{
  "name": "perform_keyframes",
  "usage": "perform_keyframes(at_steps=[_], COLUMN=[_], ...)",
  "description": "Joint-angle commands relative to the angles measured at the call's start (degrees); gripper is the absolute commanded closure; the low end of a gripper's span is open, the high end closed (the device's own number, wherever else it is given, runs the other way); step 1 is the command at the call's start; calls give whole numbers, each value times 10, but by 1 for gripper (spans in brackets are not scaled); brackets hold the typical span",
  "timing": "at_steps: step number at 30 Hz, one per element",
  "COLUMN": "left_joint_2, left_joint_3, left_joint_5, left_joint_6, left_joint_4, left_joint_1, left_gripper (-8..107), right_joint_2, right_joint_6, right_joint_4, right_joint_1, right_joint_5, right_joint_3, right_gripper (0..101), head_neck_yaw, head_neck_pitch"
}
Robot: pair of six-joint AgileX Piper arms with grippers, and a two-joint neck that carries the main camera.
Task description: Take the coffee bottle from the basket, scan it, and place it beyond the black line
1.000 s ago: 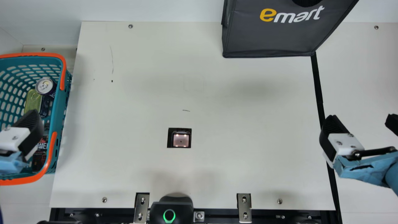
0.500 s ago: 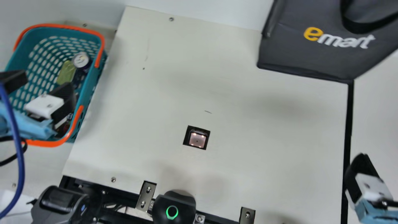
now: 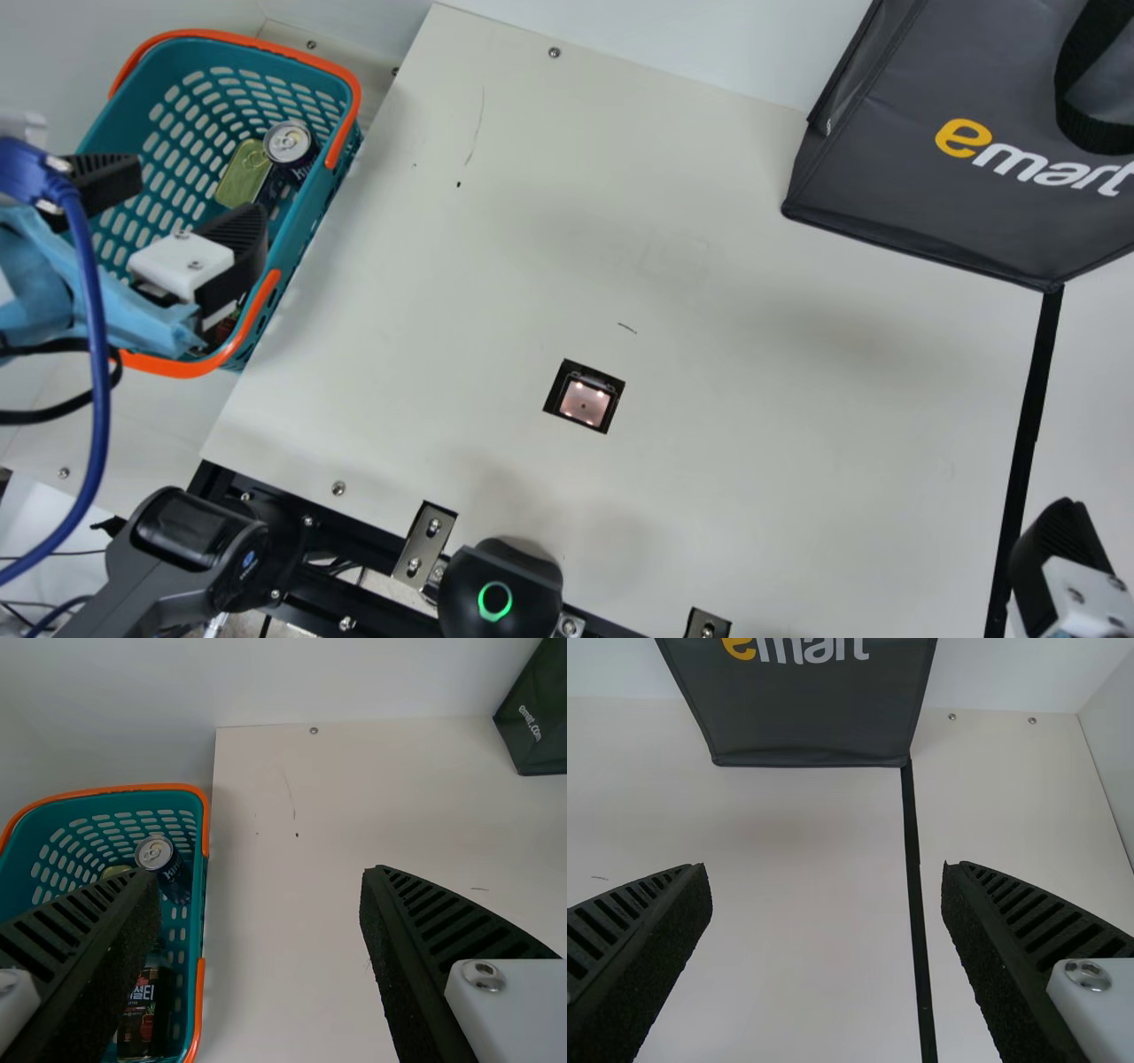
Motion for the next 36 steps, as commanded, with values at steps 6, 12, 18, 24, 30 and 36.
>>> perform_keyframes(at_steps=[6, 12, 18, 24, 30, 36], left_joint_2=[3, 6, 16, 34, 59, 84], left_joint_3=[4, 14, 22, 27, 29, 31], left_joint_5=[1, -1, -12, -33, -61, -86], left_joint_6=[1, 0, 2, 10, 32, 63], left_joint_4=[6, 20, 26, 16, -7, -27], left_joint_1=[6, 29, 65, 119, 183, 241], left_gripper=[9, 9, 9, 9, 9, 9], right_joint_2=[0, 0, 0, 0, 0, 0], right_joint_6=[0, 0, 0, 0, 0, 0], right_joint_4=[0, 0, 0, 0, 0, 0], right_joint_1=[0, 0, 0, 0, 0, 0], right_joint_5=[0, 0, 0, 0, 0, -1], right_joint_3=[0, 0, 0, 0, 0, 0], right_gripper=[10, 10, 10, 10, 10, 10], head_neck_yaw=[1, 1, 1, 1, 1, 1], head_neck_pitch=[-15, -15, -15, -15, -15, -15])
